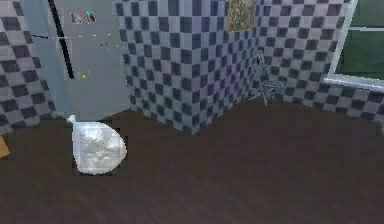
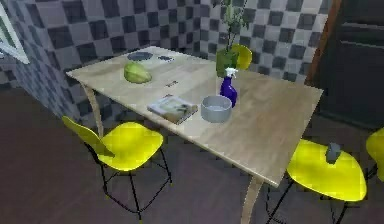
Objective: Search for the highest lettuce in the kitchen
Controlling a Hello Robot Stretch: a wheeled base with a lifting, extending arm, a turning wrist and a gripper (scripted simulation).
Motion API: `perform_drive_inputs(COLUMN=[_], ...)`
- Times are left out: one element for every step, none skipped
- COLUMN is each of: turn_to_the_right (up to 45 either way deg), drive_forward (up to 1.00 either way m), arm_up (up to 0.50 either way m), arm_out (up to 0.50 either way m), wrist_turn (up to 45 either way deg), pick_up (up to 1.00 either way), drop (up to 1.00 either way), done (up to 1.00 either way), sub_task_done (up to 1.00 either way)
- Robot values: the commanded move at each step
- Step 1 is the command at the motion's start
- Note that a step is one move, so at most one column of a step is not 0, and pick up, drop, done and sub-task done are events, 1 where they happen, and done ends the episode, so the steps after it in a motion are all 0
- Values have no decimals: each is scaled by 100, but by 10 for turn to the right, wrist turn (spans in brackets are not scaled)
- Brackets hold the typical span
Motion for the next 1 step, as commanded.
perform_drive_inputs(turn_to_the_right=[-450], drive_forward=[0], arm_up=[0], arm_out=[0], wrist_turn=[0], pick_up=[0], drop=[0], done=[0], sub_task_done=[0])
